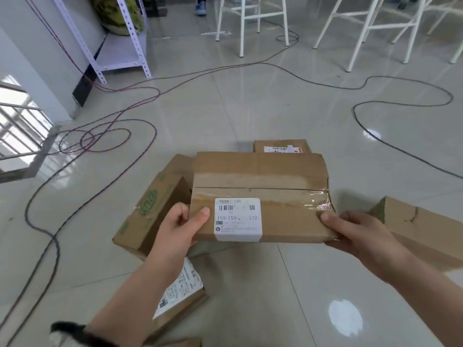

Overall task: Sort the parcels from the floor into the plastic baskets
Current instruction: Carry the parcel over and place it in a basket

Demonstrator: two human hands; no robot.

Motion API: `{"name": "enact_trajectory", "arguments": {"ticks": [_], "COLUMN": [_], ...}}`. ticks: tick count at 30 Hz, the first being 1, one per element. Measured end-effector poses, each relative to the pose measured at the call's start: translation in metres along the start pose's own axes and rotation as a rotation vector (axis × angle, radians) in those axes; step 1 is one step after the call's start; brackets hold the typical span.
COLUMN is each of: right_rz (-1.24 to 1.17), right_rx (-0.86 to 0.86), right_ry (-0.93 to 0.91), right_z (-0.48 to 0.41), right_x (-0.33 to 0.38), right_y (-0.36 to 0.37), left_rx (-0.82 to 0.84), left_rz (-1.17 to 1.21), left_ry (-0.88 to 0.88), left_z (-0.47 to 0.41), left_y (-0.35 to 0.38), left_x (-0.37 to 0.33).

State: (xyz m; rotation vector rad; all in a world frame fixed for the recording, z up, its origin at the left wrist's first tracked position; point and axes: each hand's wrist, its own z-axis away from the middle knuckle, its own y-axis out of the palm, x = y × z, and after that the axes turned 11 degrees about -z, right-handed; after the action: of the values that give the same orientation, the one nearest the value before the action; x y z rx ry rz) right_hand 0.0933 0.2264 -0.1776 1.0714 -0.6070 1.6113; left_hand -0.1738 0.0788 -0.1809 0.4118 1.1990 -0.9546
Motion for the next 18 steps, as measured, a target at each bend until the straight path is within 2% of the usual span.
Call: {"name": "enact_trajectory", "arguments": {"ticks": [4,12,18], "right_rz": [0.003,0.068,0.011], "right_rx": [0.05,0.115,0.125], "right_ry": [-0.024,-0.069,-0.059], "right_z": [-0.004,-0.01,0.004], "right_x": [-0.007,-0.016,-0.009], "right_y": [-0.006,-0.007,-0.019], "left_rx": [0.048,-0.004,0.09], "left_rz": [0.034,0.103,0.111], "left_ry": [0.004,-0.021,-0.025], "left_z": [0.002,-0.007,-0.006], "left_y": [-0.001,0.014,0.012], "left_x": [0.009,0.034,0.015]}}
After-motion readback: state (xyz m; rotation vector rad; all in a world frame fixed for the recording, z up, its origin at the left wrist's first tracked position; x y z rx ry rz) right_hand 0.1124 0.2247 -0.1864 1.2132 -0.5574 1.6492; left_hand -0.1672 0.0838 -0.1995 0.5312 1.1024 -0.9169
